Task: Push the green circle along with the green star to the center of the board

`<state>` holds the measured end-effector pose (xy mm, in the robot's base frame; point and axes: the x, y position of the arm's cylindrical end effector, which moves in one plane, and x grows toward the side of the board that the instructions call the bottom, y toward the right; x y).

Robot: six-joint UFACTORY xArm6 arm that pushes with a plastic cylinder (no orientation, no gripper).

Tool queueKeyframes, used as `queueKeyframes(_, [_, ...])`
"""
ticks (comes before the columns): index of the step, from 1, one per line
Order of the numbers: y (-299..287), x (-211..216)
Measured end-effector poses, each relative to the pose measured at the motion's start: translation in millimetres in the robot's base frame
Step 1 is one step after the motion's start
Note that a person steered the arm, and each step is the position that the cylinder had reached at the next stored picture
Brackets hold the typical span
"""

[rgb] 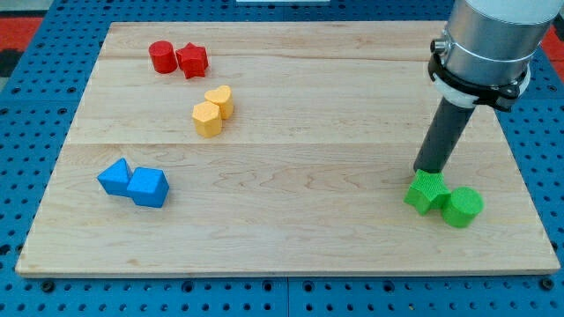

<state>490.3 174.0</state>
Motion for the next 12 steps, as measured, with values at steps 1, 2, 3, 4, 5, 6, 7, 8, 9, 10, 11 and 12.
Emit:
queueKeyframes(1, [0.0,0.0])
queueKeyframes(2, [3.9,-6.7])
queueKeyframes(3, [2.8,-61.7])
queueKeyframes(4, [7.2,-144.3])
queueKeyframes(5, [-51.0,-228.2])
queueKeyframes(6, [-68.4,-236.9])
queueKeyframes(7, [-94.3,-238.1])
queueKeyframes(8, [-113.2,-238.1])
queueKeyframes(9, [-119.6,-238.1])
queueKeyframes(10, [-110.7,-182.0])
queueKeyframes(11, [-14.2,-100.5])
queueKeyframes(12, [78.7,-40.8])
